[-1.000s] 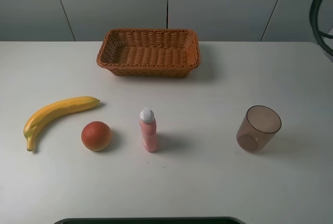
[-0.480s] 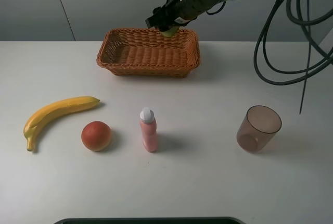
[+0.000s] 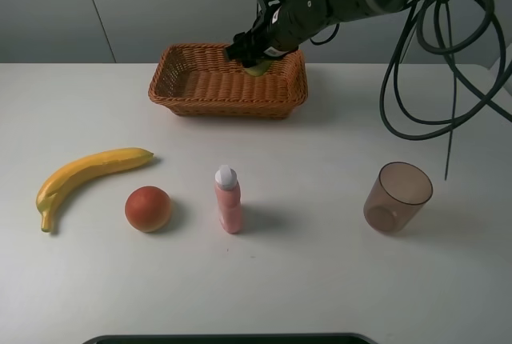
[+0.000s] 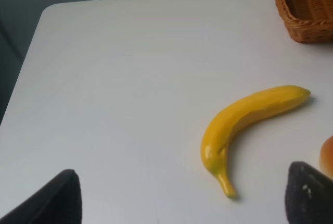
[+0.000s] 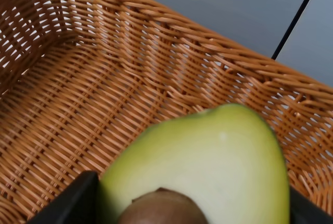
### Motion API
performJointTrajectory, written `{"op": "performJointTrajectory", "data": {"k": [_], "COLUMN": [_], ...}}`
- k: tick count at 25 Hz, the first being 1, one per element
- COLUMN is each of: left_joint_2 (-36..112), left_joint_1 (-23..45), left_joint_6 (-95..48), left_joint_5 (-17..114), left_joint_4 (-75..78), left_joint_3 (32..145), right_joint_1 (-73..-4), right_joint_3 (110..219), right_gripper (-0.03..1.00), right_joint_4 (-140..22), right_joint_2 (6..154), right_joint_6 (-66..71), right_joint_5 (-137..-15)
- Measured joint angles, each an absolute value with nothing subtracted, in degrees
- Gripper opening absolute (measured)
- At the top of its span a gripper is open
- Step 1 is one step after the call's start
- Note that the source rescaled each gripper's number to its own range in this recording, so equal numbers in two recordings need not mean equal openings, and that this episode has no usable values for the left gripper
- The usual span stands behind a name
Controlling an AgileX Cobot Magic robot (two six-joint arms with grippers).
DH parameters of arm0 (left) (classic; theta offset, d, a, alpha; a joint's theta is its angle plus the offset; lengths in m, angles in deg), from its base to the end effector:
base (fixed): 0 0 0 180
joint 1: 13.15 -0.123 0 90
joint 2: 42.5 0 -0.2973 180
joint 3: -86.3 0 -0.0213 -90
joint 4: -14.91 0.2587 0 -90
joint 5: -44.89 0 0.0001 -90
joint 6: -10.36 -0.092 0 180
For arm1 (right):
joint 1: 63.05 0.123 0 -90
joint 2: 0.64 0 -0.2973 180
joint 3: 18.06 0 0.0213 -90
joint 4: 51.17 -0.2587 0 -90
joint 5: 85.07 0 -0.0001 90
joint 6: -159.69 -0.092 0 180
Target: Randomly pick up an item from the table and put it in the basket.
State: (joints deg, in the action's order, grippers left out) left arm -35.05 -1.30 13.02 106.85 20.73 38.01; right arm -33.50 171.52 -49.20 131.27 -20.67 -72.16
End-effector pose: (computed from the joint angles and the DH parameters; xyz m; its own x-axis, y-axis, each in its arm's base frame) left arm -0.0099 0.0105 0.2823 -0.4529 0.0965 -0.8863 0.1275 0.9909 0.0427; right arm 0.4295 0.2427 0.1585 -0.6041 -0.3738 -0.7038 -0.5051 0.8627 -0.0246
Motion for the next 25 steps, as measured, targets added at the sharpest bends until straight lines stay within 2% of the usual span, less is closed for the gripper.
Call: {"op": "performJointTrajectory", "data": {"k": [1, 2, 3, 4, 5, 7, 14, 25], "left_joint_2": [-35.1, -35.1, -35.1, -35.1, -35.1, -35.1, -35.1, -35.1], "left_joint_1": [-1.3, -1.3, -1.3, -1.3, -1.3, -1.3, -1.3, -1.3], "left_joint_6": [13.0, 13.0, 13.0, 13.0, 13.0, 13.1, 13.1, 13.1], "left_joint_5": [106.8, 106.8, 106.8, 106.8, 106.8, 106.8, 106.8, 106.8], "left_joint_4": [20.7, 20.7, 20.7, 20.7, 20.7, 20.7, 20.7, 20.7], "left_joint_3": [38.0, 38.0, 38.0, 38.0, 38.0, 38.0, 38.0, 38.0], "right_joint_1": [-33.5, -33.5, -33.5, -33.5, -33.5, -33.5, -33.5, -37.0], "right_joint_3": [171.6, 171.8, 171.8, 171.9, 171.9, 171.9, 172.0, 169.2], "right_gripper": [0.09, 0.43, 0.72, 0.88, 0.95, 0.99, 0.99, 0.99], "right_joint_4": [-49.2, -49.5, -50.2, -50.5, -50.7, -50.8, -49.7, -47.5], "right_joint_2": [131.2, 131.0, 130.9, 130.8, 130.7, 130.5, 124.3, 88.0], "right_joint_6": [-20.7, -20.7, -20.7, -20.7, -20.7, -20.7, -19.8, -6.5], "right_joint_5": [-72.1, -72.1, -72.4, -72.4, -72.4, -72.4, -64.1, -33.5]}}
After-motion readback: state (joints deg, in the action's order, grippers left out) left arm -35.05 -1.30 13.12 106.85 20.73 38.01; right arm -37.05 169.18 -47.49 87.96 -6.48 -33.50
